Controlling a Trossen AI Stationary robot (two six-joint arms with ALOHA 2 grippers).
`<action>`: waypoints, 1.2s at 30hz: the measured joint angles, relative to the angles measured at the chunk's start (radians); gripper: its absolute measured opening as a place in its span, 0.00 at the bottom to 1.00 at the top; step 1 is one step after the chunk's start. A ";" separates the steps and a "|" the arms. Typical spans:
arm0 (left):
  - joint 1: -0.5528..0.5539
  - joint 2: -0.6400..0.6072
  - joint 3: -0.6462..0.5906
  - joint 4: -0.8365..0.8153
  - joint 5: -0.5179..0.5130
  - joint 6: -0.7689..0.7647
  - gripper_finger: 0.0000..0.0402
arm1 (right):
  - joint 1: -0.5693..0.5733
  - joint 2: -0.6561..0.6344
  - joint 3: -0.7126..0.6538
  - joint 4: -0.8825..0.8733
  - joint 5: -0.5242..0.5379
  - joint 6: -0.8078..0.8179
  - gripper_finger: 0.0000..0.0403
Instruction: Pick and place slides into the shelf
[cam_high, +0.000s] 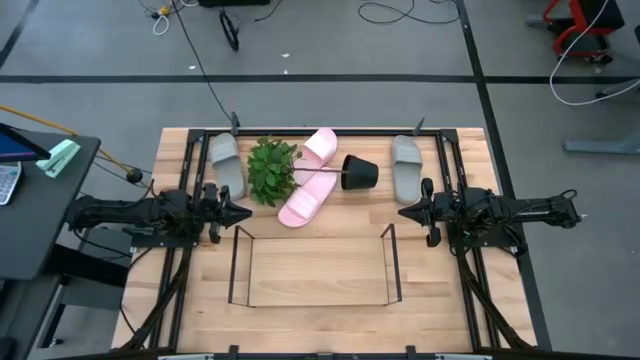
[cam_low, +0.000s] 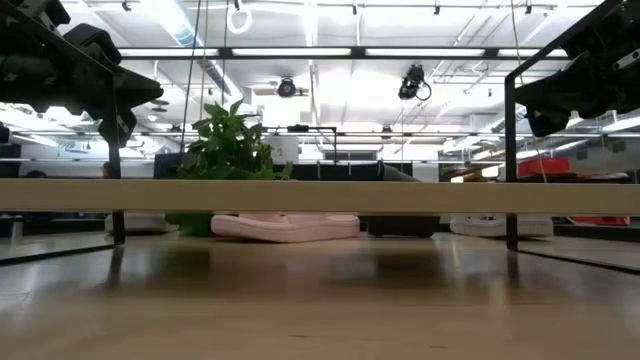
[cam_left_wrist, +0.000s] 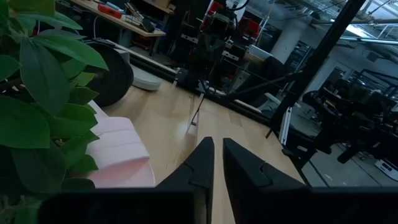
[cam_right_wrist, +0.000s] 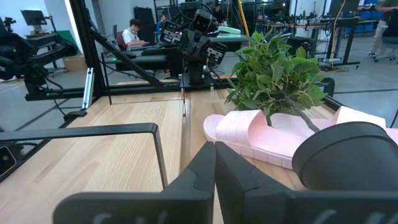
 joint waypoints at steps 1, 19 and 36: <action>0.000 0.000 0.000 0.000 0.000 0.000 0.10 | 0.000 0.000 0.000 0.000 0.000 0.000 0.04; 0.000 0.000 0.000 0.000 0.000 0.000 0.09 | 0.000 0.000 0.000 0.000 0.000 0.000 0.04; 0.000 0.000 0.000 0.000 0.000 0.000 0.08 | 0.000 0.000 0.000 0.000 0.000 0.000 0.04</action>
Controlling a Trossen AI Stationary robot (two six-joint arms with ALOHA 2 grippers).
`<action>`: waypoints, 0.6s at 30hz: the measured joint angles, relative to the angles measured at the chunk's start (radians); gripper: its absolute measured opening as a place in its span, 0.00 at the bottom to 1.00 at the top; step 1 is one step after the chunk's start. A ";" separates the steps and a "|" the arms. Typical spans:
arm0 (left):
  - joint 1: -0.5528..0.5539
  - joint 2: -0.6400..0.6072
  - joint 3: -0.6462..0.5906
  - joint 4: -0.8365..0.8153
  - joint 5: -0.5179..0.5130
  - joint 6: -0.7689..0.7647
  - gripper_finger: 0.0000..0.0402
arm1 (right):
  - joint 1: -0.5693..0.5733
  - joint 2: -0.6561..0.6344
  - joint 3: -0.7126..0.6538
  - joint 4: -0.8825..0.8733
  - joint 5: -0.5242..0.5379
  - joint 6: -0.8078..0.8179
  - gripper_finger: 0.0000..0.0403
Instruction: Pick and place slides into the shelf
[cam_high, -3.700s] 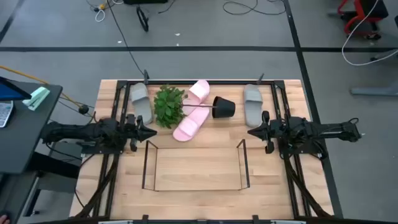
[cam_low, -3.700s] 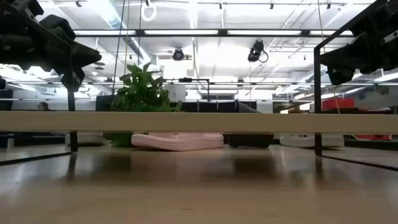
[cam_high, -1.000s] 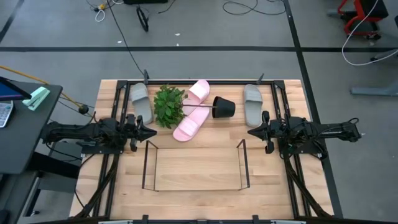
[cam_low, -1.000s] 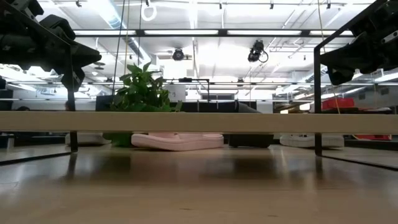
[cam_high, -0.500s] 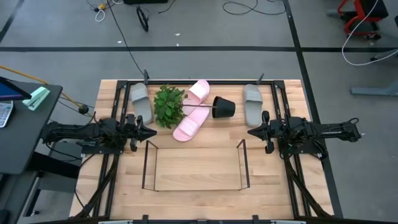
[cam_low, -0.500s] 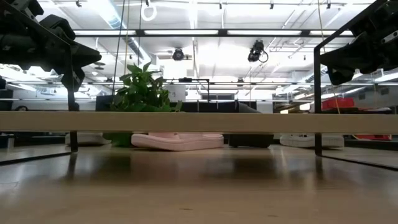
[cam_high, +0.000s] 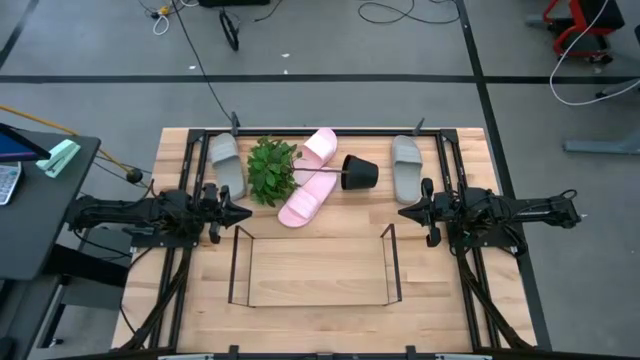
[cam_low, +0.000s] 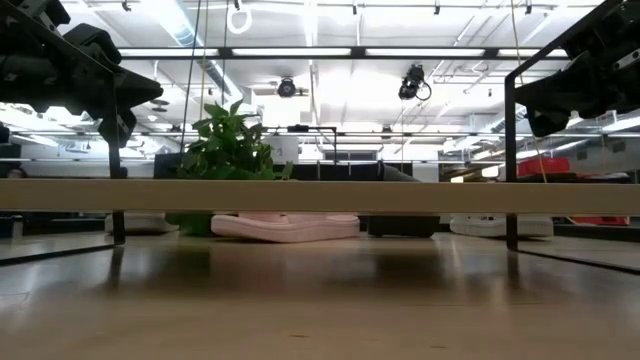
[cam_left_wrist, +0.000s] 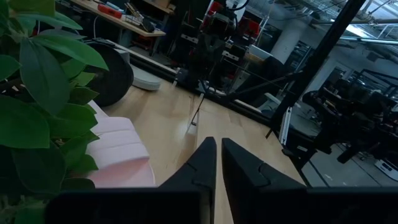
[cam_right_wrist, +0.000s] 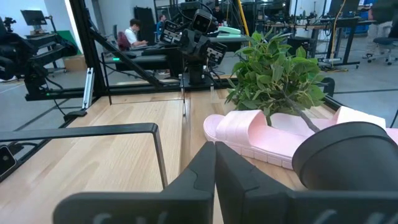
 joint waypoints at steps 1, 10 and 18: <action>0.000 0.000 0.000 0.000 0.000 0.000 0.08 | 0.000 0.000 0.000 0.000 0.000 0.000 0.04; 0.000 0.000 0.000 0.000 0.000 0.000 0.09 | 0.000 0.000 0.000 0.000 0.000 0.000 0.04; 0.000 0.000 0.000 0.000 0.000 0.000 0.06 | 0.000 0.000 0.000 0.000 0.000 0.000 0.04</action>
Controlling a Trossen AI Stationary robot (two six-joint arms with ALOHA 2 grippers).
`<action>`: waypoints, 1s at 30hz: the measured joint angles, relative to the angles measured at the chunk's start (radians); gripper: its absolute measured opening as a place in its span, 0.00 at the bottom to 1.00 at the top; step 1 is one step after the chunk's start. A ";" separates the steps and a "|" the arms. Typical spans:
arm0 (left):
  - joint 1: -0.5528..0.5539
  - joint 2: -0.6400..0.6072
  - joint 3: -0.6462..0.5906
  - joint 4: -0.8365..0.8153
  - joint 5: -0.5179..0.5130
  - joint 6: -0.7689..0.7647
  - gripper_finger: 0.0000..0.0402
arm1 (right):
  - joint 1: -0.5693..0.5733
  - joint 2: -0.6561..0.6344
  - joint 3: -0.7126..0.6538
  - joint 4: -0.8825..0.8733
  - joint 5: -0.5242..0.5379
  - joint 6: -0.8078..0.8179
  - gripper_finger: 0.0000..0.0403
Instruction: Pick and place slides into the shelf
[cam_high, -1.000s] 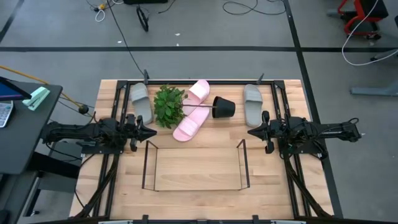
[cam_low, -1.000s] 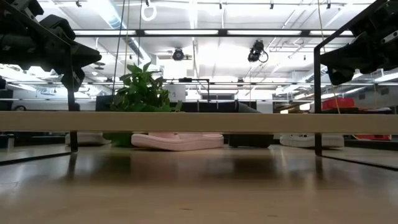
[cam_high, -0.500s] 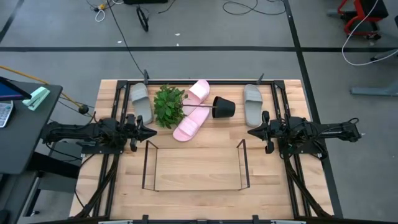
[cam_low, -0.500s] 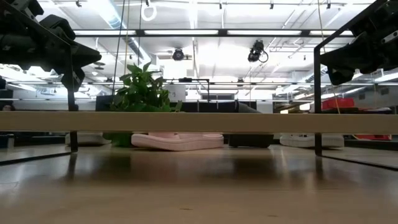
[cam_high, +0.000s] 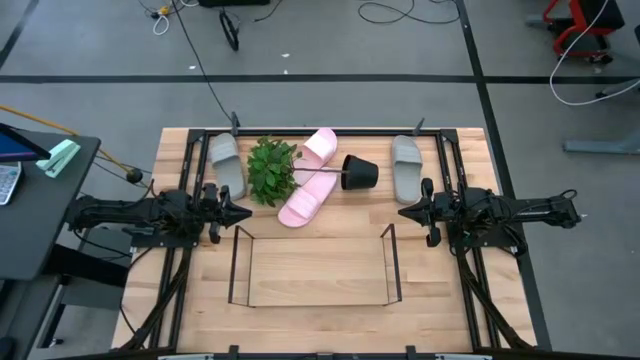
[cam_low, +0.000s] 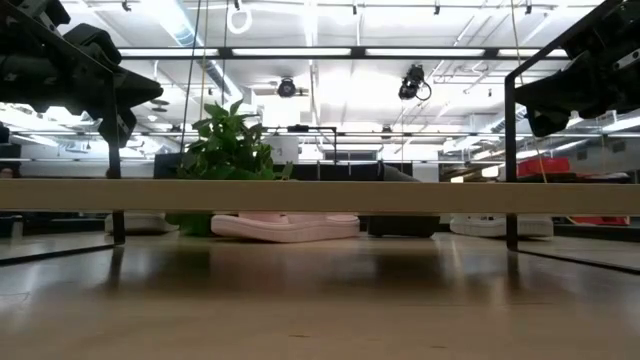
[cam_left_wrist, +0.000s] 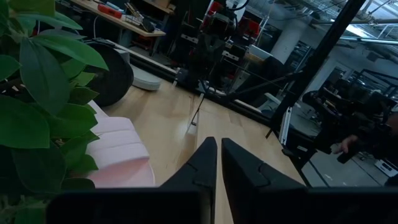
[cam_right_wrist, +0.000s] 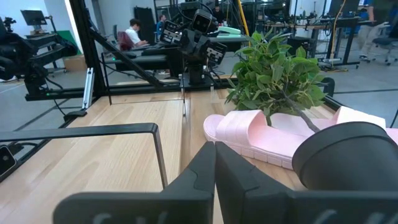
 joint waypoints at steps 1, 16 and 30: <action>0.000 0.000 0.000 0.000 0.000 0.000 0.06 | 0.000 0.000 0.000 0.001 0.000 0.000 0.04; 0.000 0.000 0.000 0.000 0.000 0.000 0.10 | 0.000 0.000 0.000 0.003 0.000 0.095 0.04; 0.000 0.000 0.000 0.001 0.000 0.000 0.07 | 0.000 0.000 0.000 0.003 0.002 0.346 0.04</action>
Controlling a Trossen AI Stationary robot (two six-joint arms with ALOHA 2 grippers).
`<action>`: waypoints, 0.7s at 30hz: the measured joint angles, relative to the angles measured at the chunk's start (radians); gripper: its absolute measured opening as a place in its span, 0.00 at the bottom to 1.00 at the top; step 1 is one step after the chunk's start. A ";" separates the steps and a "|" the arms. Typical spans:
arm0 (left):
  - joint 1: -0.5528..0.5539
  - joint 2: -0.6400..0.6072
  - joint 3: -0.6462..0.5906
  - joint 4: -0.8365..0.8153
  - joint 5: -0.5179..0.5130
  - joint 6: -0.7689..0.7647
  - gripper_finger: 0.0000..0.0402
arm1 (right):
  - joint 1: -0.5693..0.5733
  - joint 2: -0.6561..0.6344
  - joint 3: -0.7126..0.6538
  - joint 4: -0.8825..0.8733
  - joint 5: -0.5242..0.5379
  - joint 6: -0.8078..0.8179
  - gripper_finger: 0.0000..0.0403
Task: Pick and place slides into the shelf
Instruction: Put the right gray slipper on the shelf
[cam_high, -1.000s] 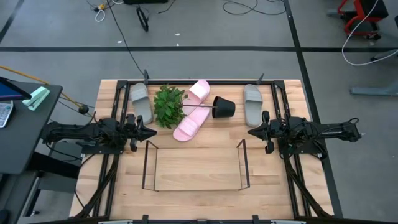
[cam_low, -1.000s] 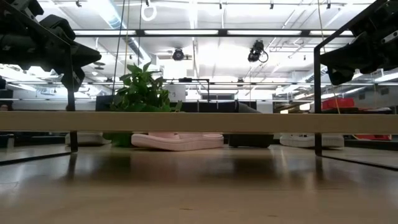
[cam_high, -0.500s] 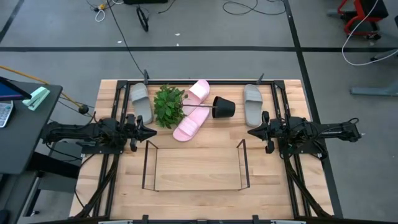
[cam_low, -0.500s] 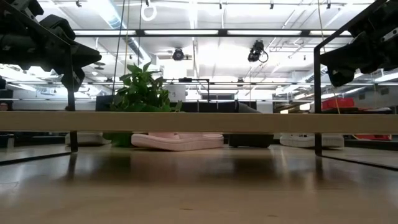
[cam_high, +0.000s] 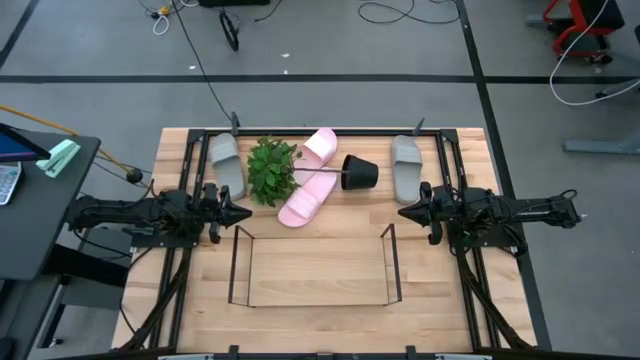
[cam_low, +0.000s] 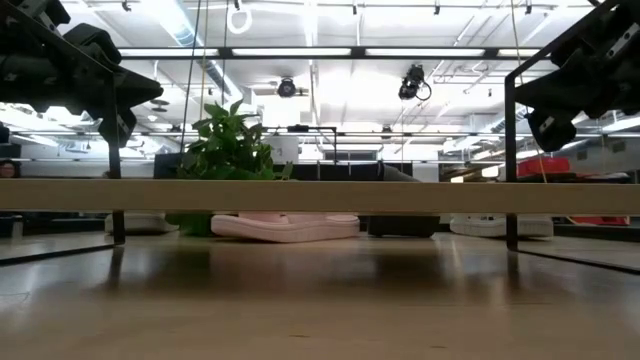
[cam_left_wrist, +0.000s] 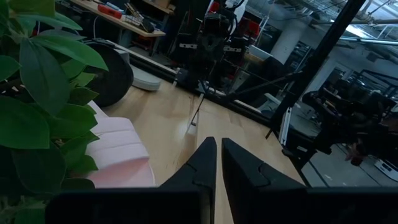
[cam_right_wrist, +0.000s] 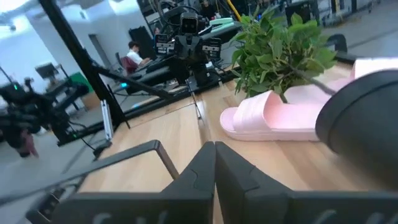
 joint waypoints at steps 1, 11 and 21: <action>0.000 0.000 0.000 0.002 0.000 0.002 0.08 | 0.000 0.000 0.000 0.000 0.007 0.030 0.04; 0.001 0.000 0.000 -0.001 -0.026 0.053 0.08 | 0.000 0.000 -0.002 0.025 0.053 0.101 0.04; 0.001 0.000 0.043 0.003 -0.046 0.131 0.05 | 0.000 0.000 0.000 0.110 0.053 0.063 0.04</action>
